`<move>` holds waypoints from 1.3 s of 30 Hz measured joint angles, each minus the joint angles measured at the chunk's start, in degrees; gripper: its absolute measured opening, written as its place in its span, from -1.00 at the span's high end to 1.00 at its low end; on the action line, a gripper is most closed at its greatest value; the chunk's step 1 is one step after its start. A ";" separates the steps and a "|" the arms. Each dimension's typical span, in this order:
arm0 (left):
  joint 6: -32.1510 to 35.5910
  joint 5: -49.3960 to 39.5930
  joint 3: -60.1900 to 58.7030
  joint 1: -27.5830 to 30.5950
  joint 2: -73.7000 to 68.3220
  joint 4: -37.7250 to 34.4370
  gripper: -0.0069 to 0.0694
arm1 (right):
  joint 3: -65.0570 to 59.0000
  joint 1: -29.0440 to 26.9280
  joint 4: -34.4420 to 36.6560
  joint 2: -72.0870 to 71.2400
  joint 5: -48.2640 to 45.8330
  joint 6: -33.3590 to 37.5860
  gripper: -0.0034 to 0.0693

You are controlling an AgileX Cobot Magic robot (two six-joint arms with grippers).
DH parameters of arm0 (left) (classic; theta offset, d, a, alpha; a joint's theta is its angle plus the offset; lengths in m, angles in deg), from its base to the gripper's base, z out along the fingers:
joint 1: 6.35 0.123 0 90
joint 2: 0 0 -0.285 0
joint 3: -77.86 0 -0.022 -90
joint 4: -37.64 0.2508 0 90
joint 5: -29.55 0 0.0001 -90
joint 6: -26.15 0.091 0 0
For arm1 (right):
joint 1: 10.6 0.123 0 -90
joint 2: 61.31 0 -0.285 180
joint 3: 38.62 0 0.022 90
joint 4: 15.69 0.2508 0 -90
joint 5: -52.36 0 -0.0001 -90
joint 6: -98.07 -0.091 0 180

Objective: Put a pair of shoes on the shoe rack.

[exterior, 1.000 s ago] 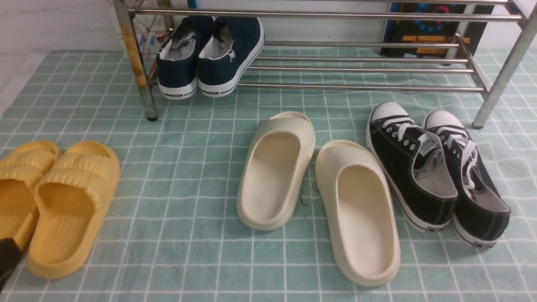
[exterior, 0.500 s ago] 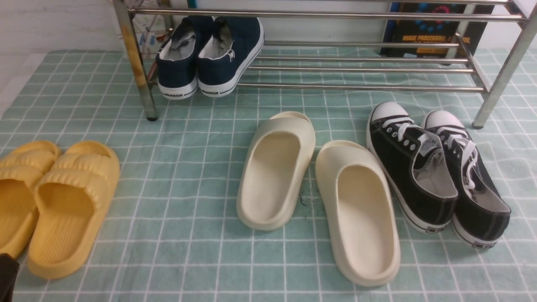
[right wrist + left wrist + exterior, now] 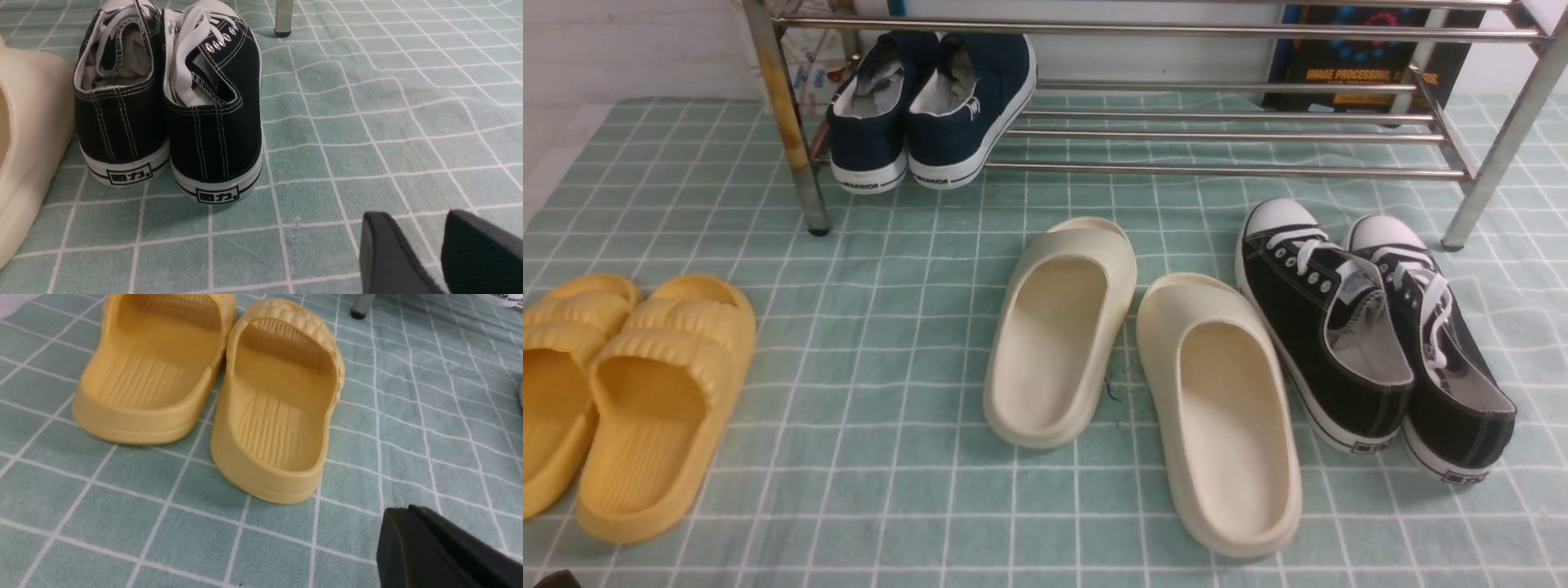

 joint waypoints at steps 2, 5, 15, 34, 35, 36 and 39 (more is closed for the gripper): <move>1.60 0.00 0.00 0.07 0.00 -0.22 0.85 | 0.00 0.00 0.00 0.00 0.00 0.00 0.23; 2.72 0.05 0.00 0.07 0.00 -0.42 0.85 | 0.00 0.00 0.00 0.00 0.00 0.00 0.23; 2.96 0.05 0.00 0.07 0.00 -0.63 0.85 | 0.00 0.00 0.00 0.00 0.00 0.00 0.23; 2.96 0.00 0.00 0.07 0.00 -0.63 0.85 | 0.00 0.00 0.00 0.00 0.00 0.00 0.23; 2.96 0.00 0.00 0.07 0.00 -0.63 0.85 | 0.00 0.00 0.00 0.00 0.00 0.00 0.23; 2.96 0.00 0.00 0.07 0.00 -0.63 0.85 | 0.00 0.00 0.00 0.00 0.00 0.00 0.23; 2.96 0.00 0.00 0.07 0.00 -0.63 0.85 | 0.00 0.00 0.00 0.00 0.00 0.00 0.23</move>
